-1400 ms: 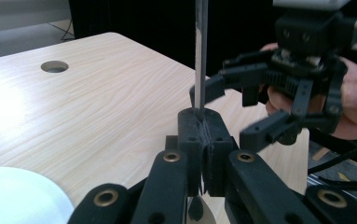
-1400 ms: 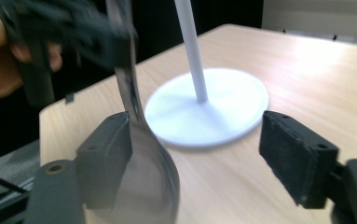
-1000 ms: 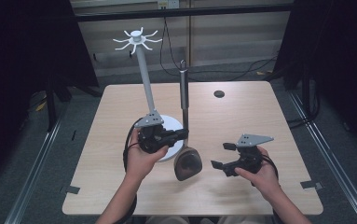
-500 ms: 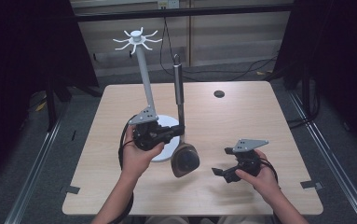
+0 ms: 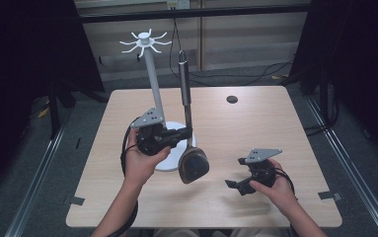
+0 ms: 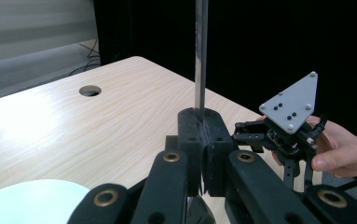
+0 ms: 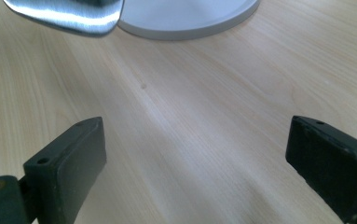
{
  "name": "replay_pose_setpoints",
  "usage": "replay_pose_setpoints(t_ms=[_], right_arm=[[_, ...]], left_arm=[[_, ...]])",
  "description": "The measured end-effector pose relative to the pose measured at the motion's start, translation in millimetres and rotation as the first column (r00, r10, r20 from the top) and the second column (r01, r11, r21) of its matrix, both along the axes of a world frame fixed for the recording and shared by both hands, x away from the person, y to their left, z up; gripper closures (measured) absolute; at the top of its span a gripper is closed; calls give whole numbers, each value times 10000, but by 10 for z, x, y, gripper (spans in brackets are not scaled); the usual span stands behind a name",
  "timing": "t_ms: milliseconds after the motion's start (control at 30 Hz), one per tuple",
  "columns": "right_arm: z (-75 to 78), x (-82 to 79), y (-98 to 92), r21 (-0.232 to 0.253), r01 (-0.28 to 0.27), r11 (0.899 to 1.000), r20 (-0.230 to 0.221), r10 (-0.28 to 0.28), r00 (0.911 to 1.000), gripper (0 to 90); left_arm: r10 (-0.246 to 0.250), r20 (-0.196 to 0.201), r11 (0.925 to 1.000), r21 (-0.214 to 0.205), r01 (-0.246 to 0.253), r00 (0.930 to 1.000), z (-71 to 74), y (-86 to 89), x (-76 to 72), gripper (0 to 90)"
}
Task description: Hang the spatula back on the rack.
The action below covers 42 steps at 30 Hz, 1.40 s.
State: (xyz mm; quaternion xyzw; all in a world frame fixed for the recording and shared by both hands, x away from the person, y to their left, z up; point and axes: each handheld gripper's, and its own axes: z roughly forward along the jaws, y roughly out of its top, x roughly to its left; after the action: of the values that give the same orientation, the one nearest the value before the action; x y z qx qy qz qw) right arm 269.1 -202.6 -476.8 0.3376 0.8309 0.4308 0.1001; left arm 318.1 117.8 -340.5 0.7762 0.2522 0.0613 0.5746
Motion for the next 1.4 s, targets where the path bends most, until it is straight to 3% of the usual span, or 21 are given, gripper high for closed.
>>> replay_pose_setpoints(t_ms=[100, 467, 967, 1400], right_arm=[[2, -2, -9, 43, 15, 10000, 12, -15, 10000, 45], [14, -11, -5, 51, -23, 10000, 65, 23, 10000, 45], [15, -19, -8, 76, -56, 10000, 41, 55, 10000, 45], [15, -23, -18, 23, -55, 10000, 67, 55, 10000, 45]], left_arm=[[112, 84, 9999, 87, -113, 9999, 25, 15, -3, 884], [412, 147, 9989, -223, -408, 9990, 60, 104, 33, 884], [1022, 114, 9935, -523, -1015, 9947, -48, 221, 69, 884], [1520, 67, 9878, -354, -1517, 9884, -149, 277, 133, 883]])
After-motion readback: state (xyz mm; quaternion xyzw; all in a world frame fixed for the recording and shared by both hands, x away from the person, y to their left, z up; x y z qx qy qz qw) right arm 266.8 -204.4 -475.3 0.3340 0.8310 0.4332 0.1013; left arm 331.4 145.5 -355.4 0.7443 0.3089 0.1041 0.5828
